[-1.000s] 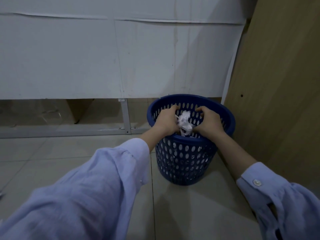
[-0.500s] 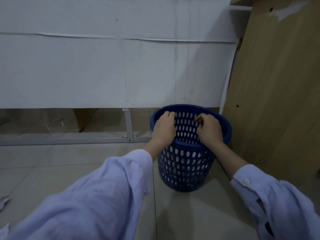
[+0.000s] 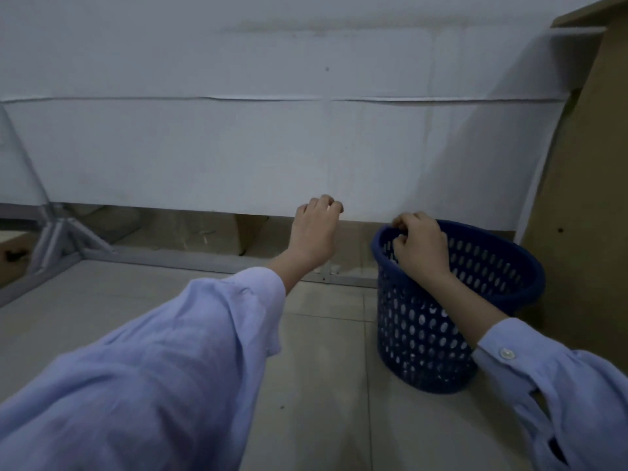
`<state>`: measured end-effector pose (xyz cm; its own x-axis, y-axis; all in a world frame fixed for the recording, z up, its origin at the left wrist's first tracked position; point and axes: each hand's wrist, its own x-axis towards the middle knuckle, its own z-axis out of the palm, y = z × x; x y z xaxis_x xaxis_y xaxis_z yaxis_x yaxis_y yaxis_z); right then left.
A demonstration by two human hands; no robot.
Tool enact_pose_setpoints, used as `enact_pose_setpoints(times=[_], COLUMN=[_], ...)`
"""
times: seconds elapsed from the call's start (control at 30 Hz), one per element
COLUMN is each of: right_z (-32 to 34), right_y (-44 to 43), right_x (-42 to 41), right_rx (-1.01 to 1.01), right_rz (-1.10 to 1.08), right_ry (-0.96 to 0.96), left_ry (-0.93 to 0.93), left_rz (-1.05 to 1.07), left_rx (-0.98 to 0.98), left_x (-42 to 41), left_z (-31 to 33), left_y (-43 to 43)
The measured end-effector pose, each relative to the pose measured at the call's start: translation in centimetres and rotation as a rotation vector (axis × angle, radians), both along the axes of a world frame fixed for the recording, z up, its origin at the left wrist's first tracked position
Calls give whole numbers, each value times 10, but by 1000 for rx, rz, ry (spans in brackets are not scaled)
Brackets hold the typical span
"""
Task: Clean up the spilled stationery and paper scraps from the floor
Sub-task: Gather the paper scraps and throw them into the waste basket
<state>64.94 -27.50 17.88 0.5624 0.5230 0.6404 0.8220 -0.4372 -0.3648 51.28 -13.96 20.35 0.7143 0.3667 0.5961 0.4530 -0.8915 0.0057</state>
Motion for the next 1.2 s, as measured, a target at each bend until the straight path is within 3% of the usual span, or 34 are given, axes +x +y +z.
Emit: enact_pose_setpoints(times=[0.67,0.93,1.2], right_z=[71,54,40], right_y=[165,219,277], right_x=[-238,-332,-378], right_rx=[-2,-190,-407], right_rz=[534,716,863], right_ry=[-38,-76,-129], left_ry=[28,76,216], left_rz=[490,642,637], left_rx=[91,55,-75], left_x=[-294,-408,-462], left_z=[90,88,57], left_y=[96,123,158])
